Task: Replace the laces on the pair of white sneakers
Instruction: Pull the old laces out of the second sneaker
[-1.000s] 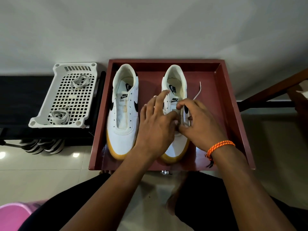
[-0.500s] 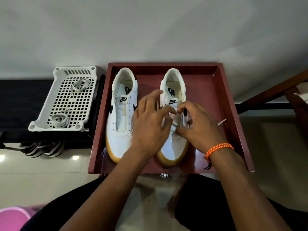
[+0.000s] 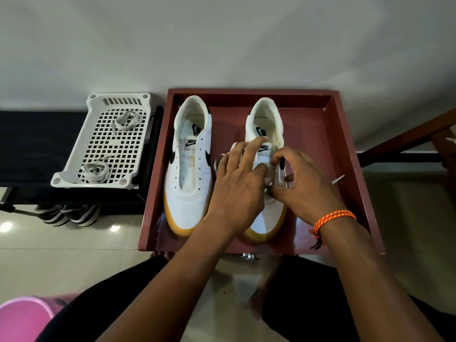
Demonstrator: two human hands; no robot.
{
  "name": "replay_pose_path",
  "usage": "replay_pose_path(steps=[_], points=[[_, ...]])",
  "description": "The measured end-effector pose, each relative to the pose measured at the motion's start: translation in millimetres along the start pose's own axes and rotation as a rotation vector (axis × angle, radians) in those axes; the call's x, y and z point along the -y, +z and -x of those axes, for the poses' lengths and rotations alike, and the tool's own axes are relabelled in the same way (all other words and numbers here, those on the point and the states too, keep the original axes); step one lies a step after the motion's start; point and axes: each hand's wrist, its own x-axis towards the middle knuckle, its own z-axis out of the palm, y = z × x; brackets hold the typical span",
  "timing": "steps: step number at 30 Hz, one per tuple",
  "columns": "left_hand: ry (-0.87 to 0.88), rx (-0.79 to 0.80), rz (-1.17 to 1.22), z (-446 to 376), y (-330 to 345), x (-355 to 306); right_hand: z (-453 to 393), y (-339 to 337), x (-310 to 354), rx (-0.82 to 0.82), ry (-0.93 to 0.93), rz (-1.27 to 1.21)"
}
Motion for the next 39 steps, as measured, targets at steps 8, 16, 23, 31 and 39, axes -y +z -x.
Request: replay_pose_path(steps=[8, 16, 23, 31, 39], points=[[-0.222, -0.360, 0.377, -17, -17, 15, 0, -1, 1, 0.005, 0.043, 0.002], [-0.024, 0.000, 0.053, 3, 7, 0, 0, 1, 2, -0.004, 0.008, -0.004], [-0.313, -0.404, 0.467, -18, -17, 16, 1, -1, 5, 0.008, 0.052, 0.006], [-0.058, 0.005, 0.018, 2, 2, 0, 1, -1, 4, -0.009, 0.023, 0.010], [-0.159, -0.253, 0.212, -18, -30, 24, 1, -1, 5, 0.001, 0.052, 0.010]])
